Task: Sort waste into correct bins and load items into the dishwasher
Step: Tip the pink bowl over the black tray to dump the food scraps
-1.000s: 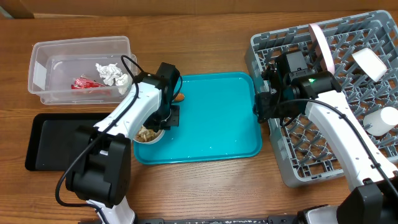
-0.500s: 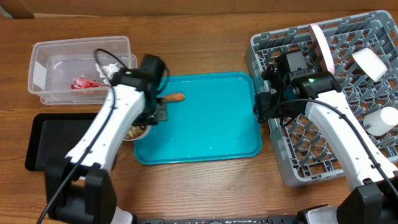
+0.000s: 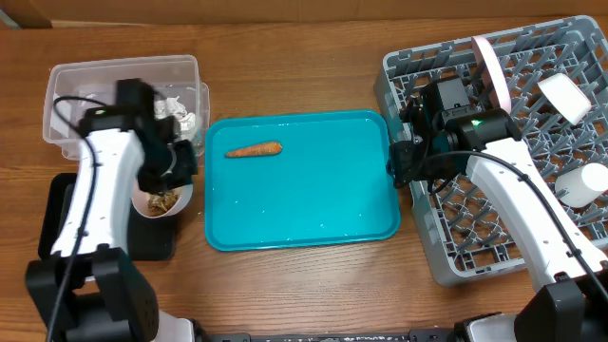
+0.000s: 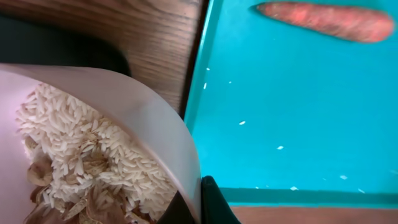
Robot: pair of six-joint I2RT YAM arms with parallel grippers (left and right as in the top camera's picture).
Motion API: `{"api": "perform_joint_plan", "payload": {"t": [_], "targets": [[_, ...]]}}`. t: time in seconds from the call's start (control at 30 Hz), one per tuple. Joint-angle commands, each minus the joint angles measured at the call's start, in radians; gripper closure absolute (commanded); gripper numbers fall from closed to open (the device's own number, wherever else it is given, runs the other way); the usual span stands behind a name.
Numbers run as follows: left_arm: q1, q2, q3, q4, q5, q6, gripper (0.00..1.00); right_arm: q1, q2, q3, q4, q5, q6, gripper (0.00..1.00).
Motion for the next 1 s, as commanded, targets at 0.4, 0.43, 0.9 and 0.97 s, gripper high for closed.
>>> {"api": "perform_joint_plan", "payload": {"t": [0.4, 0.43, 0.9, 0.97], "targets": [[0.376, -0.012, -0.183, 0.103, 0.612, 0.299, 0.96, -0.001, -0.008, 0.000, 0.004, 0.010, -0.018, 0.41], [0.402, -0.012, -0.200, 0.108, 0.673, 0.325, 0.96, -0.001, -0.008, 0.000, 0.004, 0.010, -0.018, 0.41], [0.538, -0.011, -0.299, 0.111, 1.023, 0.483, 0.96, -0.001, -0.008, 0.000, 0.004, 0.010, -0.018, 0.41], [0.538, -0.011, -0.299, 0.114, 1.023, 0.486, 0.96, -0.001, -0.008, 0.000, 0.004, 0.010, -0.020, 0.41]]}}
